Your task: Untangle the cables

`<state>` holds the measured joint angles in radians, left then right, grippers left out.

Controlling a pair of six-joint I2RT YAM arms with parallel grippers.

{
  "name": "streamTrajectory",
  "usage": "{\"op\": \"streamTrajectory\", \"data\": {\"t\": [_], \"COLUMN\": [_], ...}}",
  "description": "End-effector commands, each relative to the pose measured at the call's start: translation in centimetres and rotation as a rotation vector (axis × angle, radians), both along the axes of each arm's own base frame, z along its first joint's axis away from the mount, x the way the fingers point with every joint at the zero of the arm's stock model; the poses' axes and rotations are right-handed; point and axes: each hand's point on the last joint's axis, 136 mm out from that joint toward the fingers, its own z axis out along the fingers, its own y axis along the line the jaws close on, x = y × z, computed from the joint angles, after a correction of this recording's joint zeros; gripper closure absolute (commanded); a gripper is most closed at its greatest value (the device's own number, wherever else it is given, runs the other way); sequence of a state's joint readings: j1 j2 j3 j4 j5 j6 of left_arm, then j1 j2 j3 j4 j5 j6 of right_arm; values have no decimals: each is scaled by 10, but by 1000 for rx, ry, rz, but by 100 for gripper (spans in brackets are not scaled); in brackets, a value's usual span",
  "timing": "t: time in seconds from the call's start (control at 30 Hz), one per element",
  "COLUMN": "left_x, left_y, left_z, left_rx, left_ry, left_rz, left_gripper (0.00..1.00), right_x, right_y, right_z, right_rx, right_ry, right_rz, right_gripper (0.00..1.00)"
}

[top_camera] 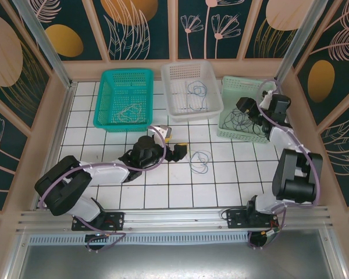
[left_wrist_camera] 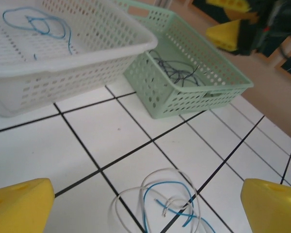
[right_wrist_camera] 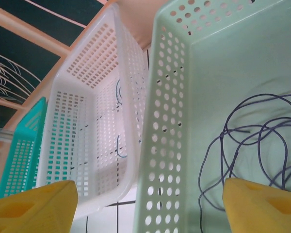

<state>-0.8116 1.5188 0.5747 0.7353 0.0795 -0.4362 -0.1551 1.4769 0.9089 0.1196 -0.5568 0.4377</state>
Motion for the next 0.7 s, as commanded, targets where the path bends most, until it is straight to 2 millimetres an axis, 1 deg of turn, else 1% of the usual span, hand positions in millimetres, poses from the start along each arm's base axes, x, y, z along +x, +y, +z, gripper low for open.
{"op": "streamTrajectory", "data": {"t": [0.0,0.07,0.23,0.27,0.33,0.4,0.5,0.57,0.67], "left_x": [6,3,0,-1,-3,-4,-3,-4,-6], "left_y": [-7,-14,-25,-29,-37,-44,-50,-50,-42], "left_z": [-19,-29,-46,-48,-63,-69,-75,-84,-95], "left_rx": [35,23,-26,-30,-18,-27,-53,-40,-16], "left_ry": [92,138,245,269,325,361,410,454,509], "left_rz": [13,-14,-32,-45,-75,-96,-100,-87,-38], "left_gripper": [3,7,15,18,22,26,34,38,38], "right_x": [-21,-33,-59,-65,-74,-84,-95,-101,-107], "right_y": [5,16,46,53,62,69,74,74,70], "right_z": [11,9,4,4,2,2,1,-2,-5], "right_rx": [-75,-81,-85,-83,-78,-67,-67,-62,-76], "right_ry": [-26,-11,5,2,-4,-14,-30,-30,-32], "right_rz": [-7,23,106,126,153,175,181,172,153], "right_gripper": [21,25,35,36,38,38,38,37,37]}}
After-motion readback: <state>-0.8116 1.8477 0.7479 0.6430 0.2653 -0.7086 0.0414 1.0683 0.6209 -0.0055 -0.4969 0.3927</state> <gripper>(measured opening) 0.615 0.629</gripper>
